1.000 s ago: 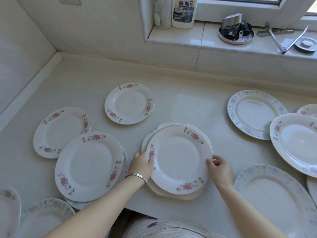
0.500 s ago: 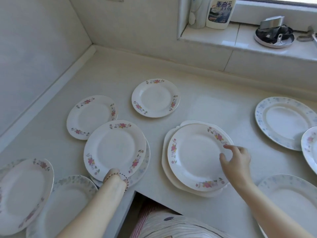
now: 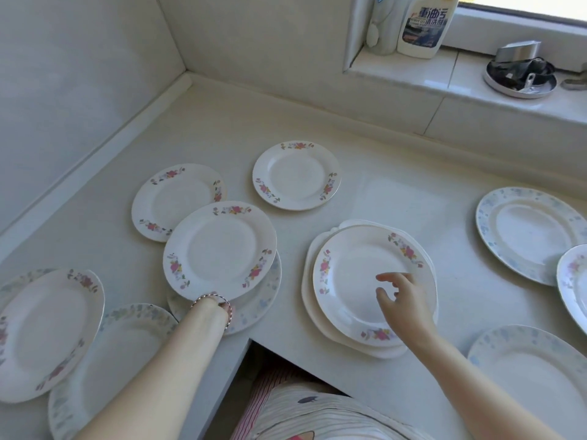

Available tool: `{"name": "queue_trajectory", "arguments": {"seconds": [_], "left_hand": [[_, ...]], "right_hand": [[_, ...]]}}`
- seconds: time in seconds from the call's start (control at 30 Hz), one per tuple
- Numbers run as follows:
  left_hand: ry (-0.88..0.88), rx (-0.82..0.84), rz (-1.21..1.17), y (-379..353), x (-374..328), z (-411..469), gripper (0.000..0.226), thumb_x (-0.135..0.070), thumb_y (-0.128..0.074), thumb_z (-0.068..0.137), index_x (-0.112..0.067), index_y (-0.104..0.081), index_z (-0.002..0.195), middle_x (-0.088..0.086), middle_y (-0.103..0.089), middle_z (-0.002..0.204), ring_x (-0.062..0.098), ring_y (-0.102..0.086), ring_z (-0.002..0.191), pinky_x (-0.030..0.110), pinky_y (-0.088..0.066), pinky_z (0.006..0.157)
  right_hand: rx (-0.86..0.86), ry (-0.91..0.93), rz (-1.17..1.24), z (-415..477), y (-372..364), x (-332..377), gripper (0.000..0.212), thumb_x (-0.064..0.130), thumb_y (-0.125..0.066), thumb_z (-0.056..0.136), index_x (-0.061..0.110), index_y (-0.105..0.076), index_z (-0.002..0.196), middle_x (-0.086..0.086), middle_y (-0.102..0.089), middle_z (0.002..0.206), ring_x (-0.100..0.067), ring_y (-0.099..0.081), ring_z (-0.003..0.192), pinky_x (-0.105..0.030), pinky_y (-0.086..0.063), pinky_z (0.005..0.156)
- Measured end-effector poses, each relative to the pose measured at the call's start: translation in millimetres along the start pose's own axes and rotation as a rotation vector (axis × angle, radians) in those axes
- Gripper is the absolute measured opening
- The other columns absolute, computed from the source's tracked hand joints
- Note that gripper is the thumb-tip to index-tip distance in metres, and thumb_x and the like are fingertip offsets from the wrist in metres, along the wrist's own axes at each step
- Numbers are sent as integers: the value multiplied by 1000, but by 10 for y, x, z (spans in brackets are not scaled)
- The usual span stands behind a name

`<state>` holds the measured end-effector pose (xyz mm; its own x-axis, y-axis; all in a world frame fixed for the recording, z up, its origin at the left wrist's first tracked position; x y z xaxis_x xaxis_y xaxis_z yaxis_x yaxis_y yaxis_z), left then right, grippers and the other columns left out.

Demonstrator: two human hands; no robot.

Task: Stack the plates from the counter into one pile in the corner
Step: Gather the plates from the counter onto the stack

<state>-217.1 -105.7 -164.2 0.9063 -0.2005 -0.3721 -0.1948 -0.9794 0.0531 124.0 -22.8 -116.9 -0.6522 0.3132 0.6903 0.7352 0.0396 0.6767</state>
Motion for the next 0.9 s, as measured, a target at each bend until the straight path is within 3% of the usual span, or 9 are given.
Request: {"name": "queue_trajectory", "arguments": {"seconds": [0.1,0.2,0.27,0.37,0.53,0.63,0.7,0.8,0.9], "left_hand": [[-74,226,49,-213,-106,-38,25,-10,-39,99,-9,-49,76,2,-62,76,8,-53,56,18,-47,96],[-141,319,115,-290,-216,-73,28,-4,-39,98,-8,-43,71,7,-54,118,16,-58,109,30,-35,110],[-202,308,163,-290,-312,-155,28,-1,-37,97,-9,-44,72,12,-49,137,21,-49,125,34,-35,111],[-363,307,275,-315,-462,-399,25,4,-40,95,-8,-50,76,14,-58,113,22,-59,87,36,-44,101],[-624,438,492,-429,-429,-964,25,12,-47,88,-4,-57,72,9,-65,75,21,-64,67,17,-55,45],[-554,622,623,-628,-85,-1143,25,12,-47,88,-5,-61,74,-3,-70,52,8,-67,48,18,-55,45],[-436,742,726,-763,232,-1174,24,10,-46,88,-4,-62,78,-2,-70,51,6,-66,46,20,-56,45],[-285,846,908,-893,689,-1150,23,11,-47,88,-4,-64,80,1,-72,56,11,-69,50,23,-56,46],[-292,796,1121,-976,937,-1001,24,12,-49,87,-5,-61,74,5,-69,59,12,-67,47,25,-57,46]], "right_hand": [[28,18,19,-27,-27,44,23,9,-56,86,14,-64,107,-5,-53,118,-22,-52,110,-27,-41,92],[59,51,37,-36,-56,105,22,8,-56,87,14,-65,105,3,-52,109,-16,-54,102,-24,-41,89],[80,62,53,-19,-66,150,22,8,-54,87,15,-65,105,5,-53,105,-13,-55,97,-22,-41,86],[75,59,131,24,-25,227,22,6,-54,87,14,-64,104,7,-57,99,-11,-58,91,-19,-43,80],[-9,28,324,120,219,306,32,23,-54,90,31,-47,120,14,-58,91,-1,-60,84,-13,-47,67],[7,-77,360,205,329,168,57,34,-48,92,24,-25,143,6,-55,103,-17,-62,87,-37,-54,78],[16,-168,437,246,409,-12,64,36,-46,93,19,-16,147,2,-55,105,-13,-61,80,-35,-53,72],[-72,-188,402,240,645,-284,51,29,-56,90,18,-39,136,2,-63,97,-11,-61,78,-22,-51,65],[-104,-231,311,125,695,-620,45,19,-66,83,14,-51,125,-6,-66,94,-26,-66,84,-40,-54,76]]}}
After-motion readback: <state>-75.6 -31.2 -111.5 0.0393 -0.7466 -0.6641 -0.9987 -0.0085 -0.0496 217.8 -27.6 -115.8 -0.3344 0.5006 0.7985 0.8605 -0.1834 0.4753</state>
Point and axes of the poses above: each hand's wrist, its own z-axis towards the middle knuckle, its own y-axis out of the back of the hand, x = y × z, the point moved 10 cm from there along z, towards the middle knuckle
